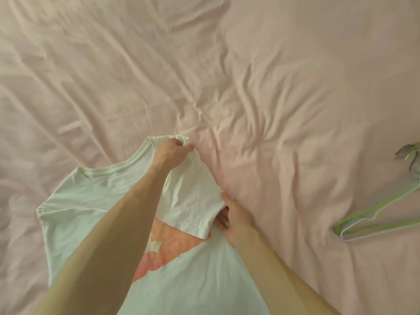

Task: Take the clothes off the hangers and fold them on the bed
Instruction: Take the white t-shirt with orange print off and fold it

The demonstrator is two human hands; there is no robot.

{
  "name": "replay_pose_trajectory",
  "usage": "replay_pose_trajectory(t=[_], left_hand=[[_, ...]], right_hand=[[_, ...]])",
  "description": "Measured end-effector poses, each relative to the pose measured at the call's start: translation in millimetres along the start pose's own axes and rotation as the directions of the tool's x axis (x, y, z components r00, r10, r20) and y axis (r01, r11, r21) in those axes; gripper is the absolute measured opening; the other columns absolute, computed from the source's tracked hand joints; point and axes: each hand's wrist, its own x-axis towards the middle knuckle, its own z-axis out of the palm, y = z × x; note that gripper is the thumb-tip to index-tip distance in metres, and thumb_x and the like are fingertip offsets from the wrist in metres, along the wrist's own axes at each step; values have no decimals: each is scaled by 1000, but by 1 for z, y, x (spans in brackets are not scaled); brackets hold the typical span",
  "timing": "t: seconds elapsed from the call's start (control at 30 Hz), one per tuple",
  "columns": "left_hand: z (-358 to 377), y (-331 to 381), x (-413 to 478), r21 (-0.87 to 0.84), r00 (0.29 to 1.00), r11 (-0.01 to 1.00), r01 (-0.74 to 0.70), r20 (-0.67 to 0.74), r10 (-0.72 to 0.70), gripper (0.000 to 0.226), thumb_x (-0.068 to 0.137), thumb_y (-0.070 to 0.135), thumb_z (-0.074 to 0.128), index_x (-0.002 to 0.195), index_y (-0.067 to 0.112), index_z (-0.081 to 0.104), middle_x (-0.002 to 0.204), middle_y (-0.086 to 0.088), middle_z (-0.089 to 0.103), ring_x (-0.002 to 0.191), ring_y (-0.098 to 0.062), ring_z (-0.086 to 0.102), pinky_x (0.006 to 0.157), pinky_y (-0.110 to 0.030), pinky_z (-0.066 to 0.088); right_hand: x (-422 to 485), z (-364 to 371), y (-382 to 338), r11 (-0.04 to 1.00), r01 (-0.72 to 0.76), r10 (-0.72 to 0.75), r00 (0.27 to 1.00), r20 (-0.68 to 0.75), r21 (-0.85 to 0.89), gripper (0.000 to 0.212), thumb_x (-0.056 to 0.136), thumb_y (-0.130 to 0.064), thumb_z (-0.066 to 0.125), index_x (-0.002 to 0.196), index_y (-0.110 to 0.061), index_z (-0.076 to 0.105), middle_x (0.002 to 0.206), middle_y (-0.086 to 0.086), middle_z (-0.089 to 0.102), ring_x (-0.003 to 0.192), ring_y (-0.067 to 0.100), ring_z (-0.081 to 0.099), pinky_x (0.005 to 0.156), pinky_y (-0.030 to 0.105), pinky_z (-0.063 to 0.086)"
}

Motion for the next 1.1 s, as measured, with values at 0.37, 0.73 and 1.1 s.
replay_pose_trajectory(t=[0.37,0.73,1.1], left_hand=[[8,-5,12,-7,991,995,-103,-88,102,26,92,43,67,104,20,72,96,3,67,81,-12,61,71,-25,47],[59,-46,-65,419,865,885,-203,-347,363,69,100,49,42,159,24,17,166,-1,15,153,-23,11,122,-45,10],[55,-143,-124,490,975,864,114,-224,-2,70,102,56,15,159,25,-12,165,5,-21,150,-13,-24,121,-49,-14]], right_hand=[[15,-11,23,982,188,-189,980,-63,-28,14,95,-26,66,98,-16,75,92,6,78,86,21,75,69,33,60],[6,-19,34,55,648,-894,371,252,-760,20,91,-24,55,105,-12,61,105,0,60,98,23,56,86,33,45],[46,-1,-20,-746,268,-293,690,662,-609,75,101,-58,15,159,-16,-10,166,0,-19,151,16,-22,123,48,-9]])
